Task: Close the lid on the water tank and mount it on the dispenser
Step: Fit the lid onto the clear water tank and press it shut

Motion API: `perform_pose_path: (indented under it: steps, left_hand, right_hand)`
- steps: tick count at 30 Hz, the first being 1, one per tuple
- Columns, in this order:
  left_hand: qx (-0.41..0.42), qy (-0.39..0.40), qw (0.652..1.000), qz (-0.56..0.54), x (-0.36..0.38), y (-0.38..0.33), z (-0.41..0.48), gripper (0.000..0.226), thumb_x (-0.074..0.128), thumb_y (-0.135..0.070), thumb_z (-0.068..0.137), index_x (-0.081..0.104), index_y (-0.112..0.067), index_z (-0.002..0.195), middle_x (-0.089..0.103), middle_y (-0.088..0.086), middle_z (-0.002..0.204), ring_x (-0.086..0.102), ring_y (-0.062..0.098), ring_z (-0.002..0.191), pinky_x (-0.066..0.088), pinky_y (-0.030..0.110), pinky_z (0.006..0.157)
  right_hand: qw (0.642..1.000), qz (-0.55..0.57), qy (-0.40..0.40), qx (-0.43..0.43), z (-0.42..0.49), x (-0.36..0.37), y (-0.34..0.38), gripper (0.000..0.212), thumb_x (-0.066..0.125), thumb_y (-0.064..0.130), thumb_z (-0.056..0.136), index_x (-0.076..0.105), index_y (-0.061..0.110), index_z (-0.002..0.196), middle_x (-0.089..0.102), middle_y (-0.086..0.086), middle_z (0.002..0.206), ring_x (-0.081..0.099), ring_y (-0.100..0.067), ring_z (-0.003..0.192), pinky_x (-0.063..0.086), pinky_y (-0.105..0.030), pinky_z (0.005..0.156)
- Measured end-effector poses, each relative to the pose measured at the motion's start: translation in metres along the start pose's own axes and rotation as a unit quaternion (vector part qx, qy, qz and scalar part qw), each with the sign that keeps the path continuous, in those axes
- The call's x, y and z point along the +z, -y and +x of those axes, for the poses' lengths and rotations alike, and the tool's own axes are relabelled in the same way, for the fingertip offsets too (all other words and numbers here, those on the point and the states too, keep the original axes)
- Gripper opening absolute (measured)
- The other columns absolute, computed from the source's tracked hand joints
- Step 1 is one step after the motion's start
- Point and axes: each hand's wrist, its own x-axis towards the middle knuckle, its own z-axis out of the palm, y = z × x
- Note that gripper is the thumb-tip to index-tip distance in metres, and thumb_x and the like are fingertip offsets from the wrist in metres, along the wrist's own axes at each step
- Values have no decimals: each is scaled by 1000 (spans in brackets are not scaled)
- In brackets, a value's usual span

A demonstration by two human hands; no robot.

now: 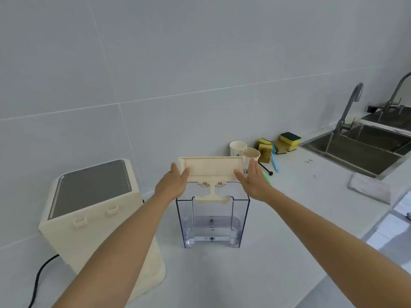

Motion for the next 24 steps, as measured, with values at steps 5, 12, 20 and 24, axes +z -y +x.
perform_pose_path:
  steps: [5,12,20,24]
  left_hand:
    - [-29,24,995,-97,-2,-5,24,49,22,-38,96,50,1,100,54,23,106,50,31,96,34,33,77]
    - [-57,33,986,-156,-7,-5,32,36,27,-36,93,46,-6,91,55,15,93,52,28,84,34,27,57]
    - [-45,36,981,-186,-12,-8,23,38,26,-38,94,46,-6,104,52,14,98,51,27,87,37,31,68]
    - [-17,11,983,-182,-9,1,14,50,26,-42,95,44,-3,121,52,13,107,53,30,99,36,31,79]
  right_hand:
    - [980,174,9,94,6,-9,20,61,30,40,94,14,10,145,27,-9,151,28,-27,137,25,-38,110]
    - [958,245,3,150,14,-9,32,61,32,46,93,22,13,143,30,-8,150,28,-26,138,21,-40,114]
    - [940,304,-13,157,6,-13,35,56,36,44,92,30,14,140,38,-8,145,35,-25,134,23,-38,112]
    - [929,329,-24,166,-3,-15,29,54,40,42,91,35,12,137,44,-9,141,41,-25,129,28,-37,109]
